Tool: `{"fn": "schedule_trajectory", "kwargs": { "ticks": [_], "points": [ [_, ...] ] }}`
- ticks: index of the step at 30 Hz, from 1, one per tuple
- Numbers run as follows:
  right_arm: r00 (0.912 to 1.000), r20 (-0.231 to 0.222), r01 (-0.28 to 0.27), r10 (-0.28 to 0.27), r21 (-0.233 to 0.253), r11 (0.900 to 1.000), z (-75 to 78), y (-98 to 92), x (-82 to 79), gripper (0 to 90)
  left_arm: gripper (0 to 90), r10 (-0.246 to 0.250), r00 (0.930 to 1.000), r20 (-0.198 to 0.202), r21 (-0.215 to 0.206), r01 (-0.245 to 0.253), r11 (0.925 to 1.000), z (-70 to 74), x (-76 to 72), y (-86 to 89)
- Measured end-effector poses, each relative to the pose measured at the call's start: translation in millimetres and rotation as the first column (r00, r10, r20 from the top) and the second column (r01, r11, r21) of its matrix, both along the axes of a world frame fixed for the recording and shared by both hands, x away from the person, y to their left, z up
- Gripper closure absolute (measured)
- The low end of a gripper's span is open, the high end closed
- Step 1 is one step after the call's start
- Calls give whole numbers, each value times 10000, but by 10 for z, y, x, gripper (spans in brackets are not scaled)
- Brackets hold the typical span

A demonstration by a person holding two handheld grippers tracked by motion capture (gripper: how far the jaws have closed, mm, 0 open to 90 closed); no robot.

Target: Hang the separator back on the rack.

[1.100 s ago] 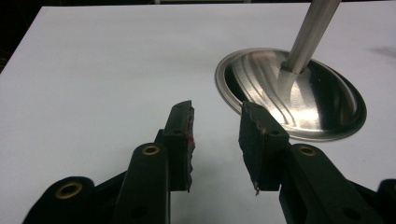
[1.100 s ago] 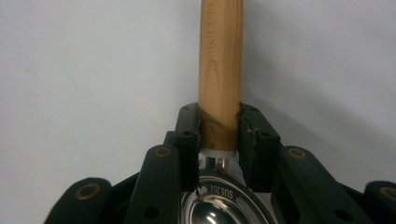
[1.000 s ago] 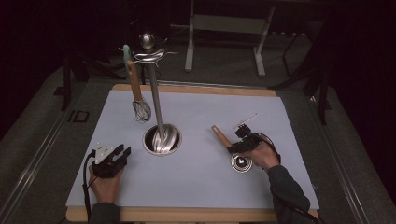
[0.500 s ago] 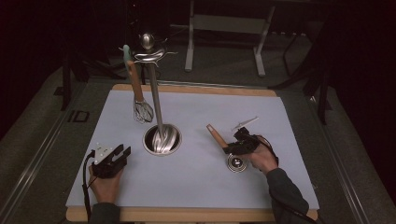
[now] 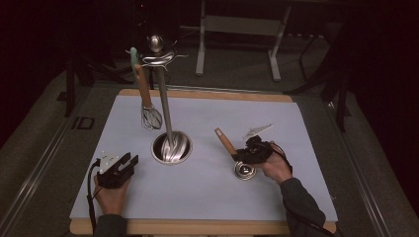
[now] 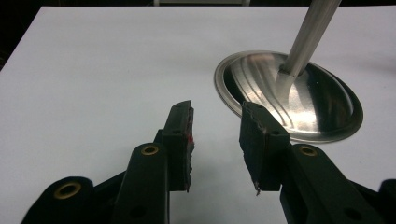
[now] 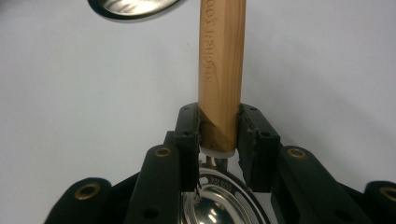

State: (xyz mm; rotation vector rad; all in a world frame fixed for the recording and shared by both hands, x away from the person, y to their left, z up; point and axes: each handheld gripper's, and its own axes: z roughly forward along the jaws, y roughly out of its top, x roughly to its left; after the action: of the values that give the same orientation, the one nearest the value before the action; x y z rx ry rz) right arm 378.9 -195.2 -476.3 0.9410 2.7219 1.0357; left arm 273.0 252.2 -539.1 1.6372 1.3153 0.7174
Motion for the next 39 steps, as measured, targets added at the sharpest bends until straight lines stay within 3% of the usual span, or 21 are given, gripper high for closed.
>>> {"fn": "schedule_trajectory", "kwargs": {
  "ticks": [10, 21, 27, 32, 37, 39],
  "points": [
    [9886, 1273, -880, 805, 545, 9946, 114, 110, -66, 708, 649, -4, 10000, -5, 1, 4, 10000, 1, -1, 1],
    [9679, 2070, -1605, 1426, 724, 9844, 289, 249, -72, 709, 648, 13, 10000, -1, -40, -13, 10000, 0, 0, 3],
    [9580, 2269, -2056, 1753, 1174, 9716, 384, 331, -55, 708, 649, 16, 10000, 13, -66, -16, 10000, 0, -3, 3],
    [9480, 2437, -2535, 2045, 1903, 9484, 452, 346, -37, 709, 649, 27, 10000, 51, -81, -26, 10000, 0, -5, 7],
    [9415, 2601, -2764, 2144, 2314, 9328, 558, 347, -25, 709, 649, 47, 10000, 59, -111, -47, 9999, 0, -4, 7],
    [9393, 2647, -2817, 2182, 2322, 9310, 603, 359, -14, 709, 648, 40, 10000, 66, -68, -40, 10000, 0, -5, 8]
  ]
}}
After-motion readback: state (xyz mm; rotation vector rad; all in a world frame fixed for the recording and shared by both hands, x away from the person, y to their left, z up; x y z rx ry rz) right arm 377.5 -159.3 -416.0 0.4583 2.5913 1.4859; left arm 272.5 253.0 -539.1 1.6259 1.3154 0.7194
